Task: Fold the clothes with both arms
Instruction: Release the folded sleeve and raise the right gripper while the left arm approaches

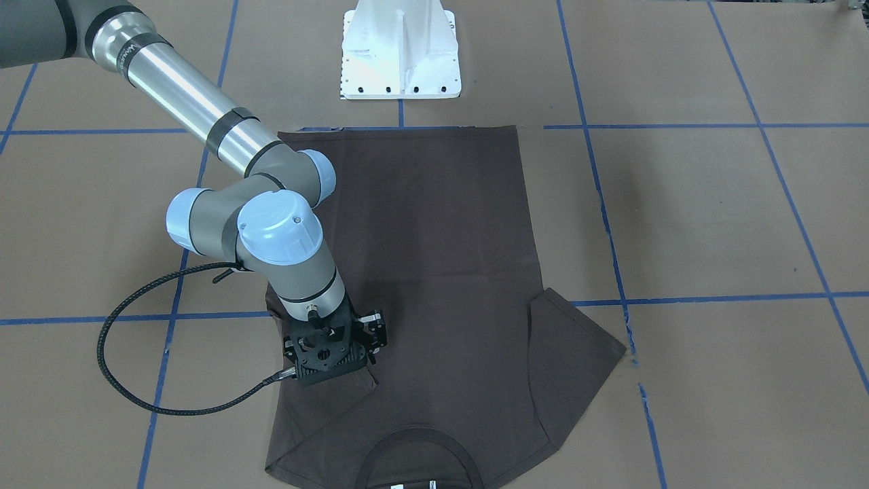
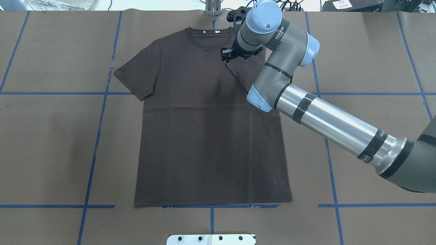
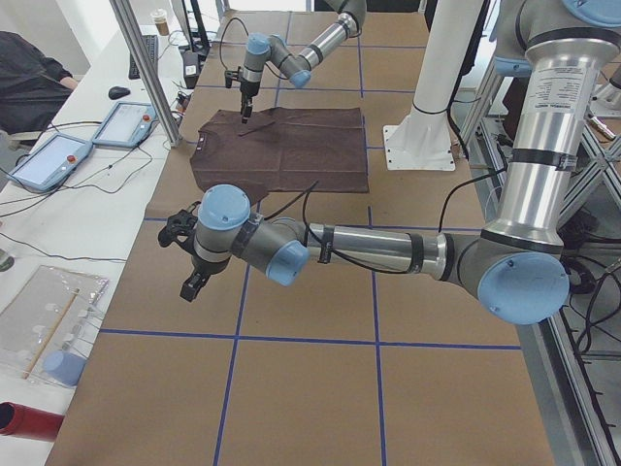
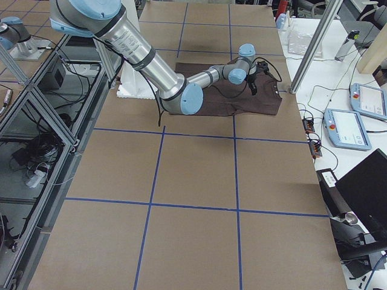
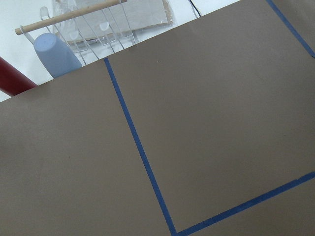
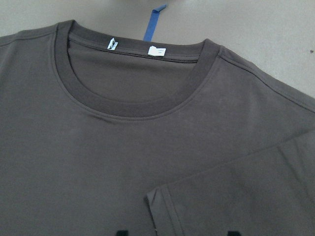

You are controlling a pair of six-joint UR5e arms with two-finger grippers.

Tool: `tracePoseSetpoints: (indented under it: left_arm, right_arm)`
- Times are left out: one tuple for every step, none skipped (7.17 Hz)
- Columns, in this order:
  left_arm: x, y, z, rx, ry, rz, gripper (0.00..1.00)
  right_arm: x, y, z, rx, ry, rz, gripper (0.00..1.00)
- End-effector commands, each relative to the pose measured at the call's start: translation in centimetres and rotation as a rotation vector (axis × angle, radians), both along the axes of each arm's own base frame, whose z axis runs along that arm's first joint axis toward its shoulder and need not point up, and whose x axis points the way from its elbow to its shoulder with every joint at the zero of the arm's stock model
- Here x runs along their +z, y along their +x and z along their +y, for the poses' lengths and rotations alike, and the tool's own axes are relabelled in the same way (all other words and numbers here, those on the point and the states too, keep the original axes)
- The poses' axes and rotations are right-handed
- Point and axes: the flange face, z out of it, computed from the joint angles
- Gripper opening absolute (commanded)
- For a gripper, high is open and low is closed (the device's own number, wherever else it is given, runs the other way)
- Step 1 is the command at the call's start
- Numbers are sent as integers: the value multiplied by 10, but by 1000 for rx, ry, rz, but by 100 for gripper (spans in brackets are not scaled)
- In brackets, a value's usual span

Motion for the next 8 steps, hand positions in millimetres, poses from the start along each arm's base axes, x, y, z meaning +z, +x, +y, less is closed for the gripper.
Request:
tracePoseSetpoints:
  left_arm:
    - [-48, 97, -25, -15, -82, 108, 100]
    - [-60, 136, -22, -54, -111, 170, 100]
    - [-67, 188, -16, -107, -139, 228, 100]
    - [-82, 238, -16, -191, -153, 251, 100]
    - [-99, 291, -18, -243, -160, 255, 100]
    - [-114, 344, -25, -332, -182, 268, 100]
    - [-119, 385, -17, -374, -130, 266, 100]
    - [-100, 419, -3, -390, -86, 304, 100]
  right_arm:
    - [4, 79, -9, -85, -221, -45, 100]
    - [39, 139, 15, -88, -294, -62, 100]
    - [61, 173, 33, -65, -331, -41, 100]
    - [61, 193, 36, -37, -390, -6, 100]
    - [54, 209, 41, -32, -417, 32, 100]
    - [59, 217, 54, -59, -395, 46, 100]
    - [71, 227, 65, -93, -356, 50, 100]
    - [84, 229, 67, -160, -290, 68, 100]
